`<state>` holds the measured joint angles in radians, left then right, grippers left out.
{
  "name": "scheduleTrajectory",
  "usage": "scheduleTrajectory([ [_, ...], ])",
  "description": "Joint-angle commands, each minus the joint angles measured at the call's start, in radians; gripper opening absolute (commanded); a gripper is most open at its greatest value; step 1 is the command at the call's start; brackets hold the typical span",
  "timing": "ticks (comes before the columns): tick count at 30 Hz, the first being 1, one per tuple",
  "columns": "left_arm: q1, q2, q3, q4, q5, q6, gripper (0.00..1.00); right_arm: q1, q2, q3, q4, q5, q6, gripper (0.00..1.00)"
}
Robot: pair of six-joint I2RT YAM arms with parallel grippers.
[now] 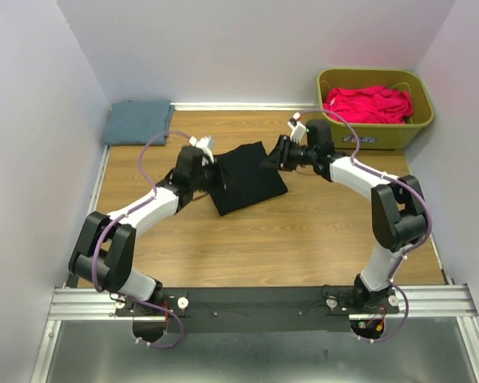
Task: Fold and stack the t-shirts
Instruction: Fold the tshirt
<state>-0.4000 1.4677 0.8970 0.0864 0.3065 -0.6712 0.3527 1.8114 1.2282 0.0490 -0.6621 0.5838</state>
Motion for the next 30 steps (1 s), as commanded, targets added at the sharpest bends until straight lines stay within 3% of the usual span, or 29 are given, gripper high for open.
scheduleTrajectory([
  [1,-0.007,0.019,-0.142,-0.074,0.036,0.002,0.34,-0.012,-0.004,-0.13,0.058,-0.036,-0.024,0.43],
  [6,-0.005,0.085,-0.222,-0.054,-0.029,0.012,0.29,-0.11,0.075,-0.301,0.308,-0.097,0.097,0.43],
  [14,0.018,0.039,-0.282,-0.114,-0.084,-0.027,0.28,-0.156,0.141,-0.346,0.322,-0.083,0.059,0.41],
  [17,0.016,-0.064,-0.256,-0.183,-0.125,-0.024,0.34,-0.159,0.066,-0.306,0.226,-0.053,0.018,0.42],
  [23,0.032,-0.234,-0.182,-0.26,-0.199,-0.027,0.58,-0.101,-0.052,-0.253,0.21,-0.135,0.065,0.47],
  [30,0.144,-0.374,-0.171,-0.266,-0.299,0.036,0.81,0.112,0.011,-0.245,0.463,-0.154,0.244,0.64],
])
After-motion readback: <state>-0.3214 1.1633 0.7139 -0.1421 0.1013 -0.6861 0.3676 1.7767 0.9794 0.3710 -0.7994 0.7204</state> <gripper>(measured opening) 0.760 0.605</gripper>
